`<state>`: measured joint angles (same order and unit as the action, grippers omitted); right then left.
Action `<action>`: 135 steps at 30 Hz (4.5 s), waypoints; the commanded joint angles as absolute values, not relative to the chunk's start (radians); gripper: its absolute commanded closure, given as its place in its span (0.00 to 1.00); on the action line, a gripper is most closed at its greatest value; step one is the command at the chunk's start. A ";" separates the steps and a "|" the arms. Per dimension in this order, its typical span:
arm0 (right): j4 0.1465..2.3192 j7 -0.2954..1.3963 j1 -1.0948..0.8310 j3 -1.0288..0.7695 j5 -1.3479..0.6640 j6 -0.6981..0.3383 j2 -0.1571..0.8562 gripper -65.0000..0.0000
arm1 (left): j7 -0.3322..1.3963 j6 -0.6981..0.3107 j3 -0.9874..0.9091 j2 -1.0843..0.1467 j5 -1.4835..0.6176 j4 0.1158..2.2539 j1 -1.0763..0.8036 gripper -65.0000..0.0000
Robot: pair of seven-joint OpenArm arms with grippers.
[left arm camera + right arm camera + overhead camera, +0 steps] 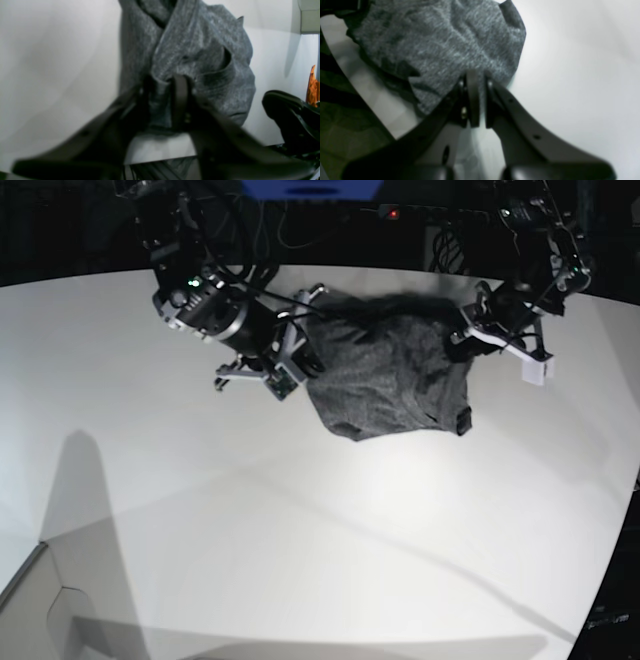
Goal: Layout the t-shirt on the table in an organized manner, then fold the t-shirt properly
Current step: 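Grasp the bundle edges with both grippers and square it, then push the folded bundle with the left gripper to flatten and shape it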
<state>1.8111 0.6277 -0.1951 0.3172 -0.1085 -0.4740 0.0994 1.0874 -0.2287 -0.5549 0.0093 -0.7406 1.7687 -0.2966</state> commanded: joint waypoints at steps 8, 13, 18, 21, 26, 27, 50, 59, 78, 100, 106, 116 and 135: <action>1.827 0.604 -0.188 0.318 -0.122 -0.479 0.099 0.96 | 1.078 -0.234 -0.561 0.001 -0.763 1.797 -0.321 0.99; 1.825 0.604 -0.185 0.318 -0.122 -0.479 0.099 0.96 | 1.078 -0.234 -0.615 -0.001 -0.800 1.856 -0.372 0.99; 1.810 0.604 -0.180 0.318 -0.122 -0.479 0.099 0.96 | 1.078 -0.234 -0.657 -0.001 -0.820 1.822 -0.371 0.99; 1.804 0.604 -0.180 0.320 -0.124 -0.479 0.097 0.96 | 1.078 -0.234 -0.657 -0.001 -0.819 1.784 -0.367 0.99; 1.805 0.604 -0.182 0.323 -0.124 -0.479 0.097 0.96 | 1.078 -0.234 -0.653 -0.002 -0.817 1.724 -0.354 0.99; 1.805 0.604 -0.183 0.323 -0.124 -0.479 0.099 0.96 | 1.078 -0.234 -0.653 -0.002 -0.816 1.718 -0.351 0.98; 1.831 0.605 -0.199 0.303 -0.125 -0.479 0.151 0.96 | 1.079 -0.234 -0.661 -0.002 -0.823 1.854 -0.374 0.11; 1.871 0.605 -0.236 0.183 -0.125 -0.481 0.156 0.96 | 1.089 -0.229 -0.650 -0.002 -0.707 1.715 -0.196 0.09; 1.873 0.605 -0.265 0.084 -0.125 -0.481 0.191 0.96 | 1.076 -0.234 -0.446 -0.019 -0.636 1.474 -0.099 0.14; 1.862 0.605 -0.344 -0.656 -0.122 -0.698 0.147 0.96 | 0.750 -0.234 0.246 -0.265 -0.636 1.333 0.137 1.00; 1.862 0.605 -0.371 -0.822 -0.122 -0.698 0.070 0.96 | 0.750 -0.236 0.515 -0.259 -0.636 1.225 0.364 1.00; 1.821 0.604 -0.395 -0.983 -0.122 -0.698 0.047 0.96 | 0.748 -0.236 1.003 -0.174 -0.426 1.190 0.610 1.00; 1.813 0.602 -0.441 -1.110 -0.122 -0.698 -0.028 0.96 | 0.710 -0.412 1.164 -0.010 0.111 1.190 0.568 0.99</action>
